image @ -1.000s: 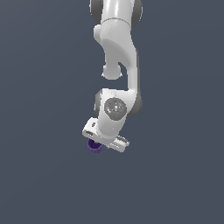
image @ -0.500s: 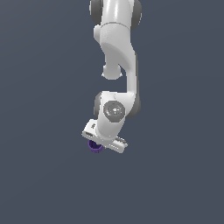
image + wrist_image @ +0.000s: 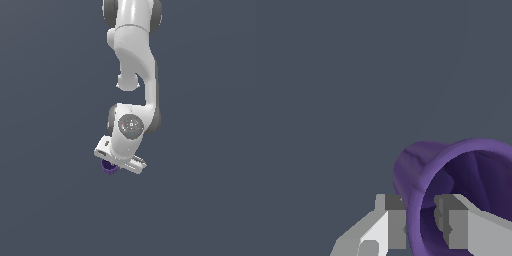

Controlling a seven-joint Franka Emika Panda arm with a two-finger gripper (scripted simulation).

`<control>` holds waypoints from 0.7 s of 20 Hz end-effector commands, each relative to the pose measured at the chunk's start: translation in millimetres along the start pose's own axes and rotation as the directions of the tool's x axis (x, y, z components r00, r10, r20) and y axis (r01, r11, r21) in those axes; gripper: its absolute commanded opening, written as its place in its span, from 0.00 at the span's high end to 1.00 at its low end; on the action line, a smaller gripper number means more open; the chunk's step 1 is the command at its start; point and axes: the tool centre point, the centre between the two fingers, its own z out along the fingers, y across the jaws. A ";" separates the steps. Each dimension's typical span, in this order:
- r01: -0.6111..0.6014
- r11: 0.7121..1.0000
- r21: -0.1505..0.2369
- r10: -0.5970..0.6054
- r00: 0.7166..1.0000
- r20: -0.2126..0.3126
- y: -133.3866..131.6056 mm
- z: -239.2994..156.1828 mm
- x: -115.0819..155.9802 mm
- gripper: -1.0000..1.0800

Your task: Pick up the object and move it to a goal position.

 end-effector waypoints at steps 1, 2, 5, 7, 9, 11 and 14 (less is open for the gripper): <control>0.000 1.000 0.001 0.000 1.000 -0.002 0.0 -5.4 -1.7 1.00; 0.000 1.000 0.001 0.000 1.000 -0.002 0.2 -8.0 -3.2 1.00; 0.000 1.000 0.001 0.000 1.000 -0.002 0.7 -18.3 -9.0 1.00; 0.000 1.000 0.001 0.000 1.000 -0.002 1.4 -27.3 -14.0 1.00; 0.000 1.000 0.001 0.000 1.000 -0.002 2.0 -38.1 -20.1 1.00; 0.000 1.000 0.001 0.000 1.000 -0.002 2.7 -50.8 -27.2 1.00; 0.000 1.000 0.001 0.000 1.000 -0.002 4.0 -73.6 -39.9 1.00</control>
